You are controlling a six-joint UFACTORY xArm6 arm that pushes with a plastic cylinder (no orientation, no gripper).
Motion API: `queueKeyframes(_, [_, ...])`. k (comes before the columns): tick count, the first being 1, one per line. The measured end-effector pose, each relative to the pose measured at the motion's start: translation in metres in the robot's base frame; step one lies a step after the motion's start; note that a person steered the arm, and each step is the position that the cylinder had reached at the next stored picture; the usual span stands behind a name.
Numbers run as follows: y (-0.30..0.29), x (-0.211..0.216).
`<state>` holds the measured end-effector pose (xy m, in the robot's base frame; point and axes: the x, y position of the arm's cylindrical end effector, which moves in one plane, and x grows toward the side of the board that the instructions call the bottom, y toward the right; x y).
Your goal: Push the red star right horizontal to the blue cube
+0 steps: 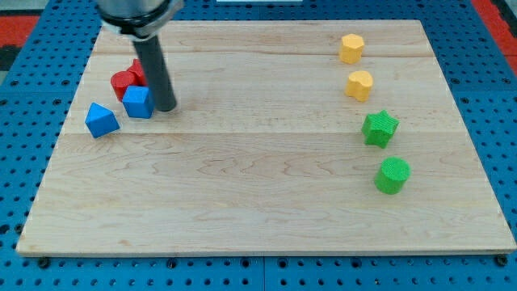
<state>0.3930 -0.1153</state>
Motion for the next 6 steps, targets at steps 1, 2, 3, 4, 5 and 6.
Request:
queueKeyframes(1, [0.062, -0.052])
queueKeyframes(2, [0.042, -0.117])
queueKeyframes(3, [-0.026, -0.112])
queueKeyframes(4, [-0.085, -0.111])
queueKeyframes(5, [-0.091, -0.08])
queueKeyframes(6, [-0.032, -0.039])
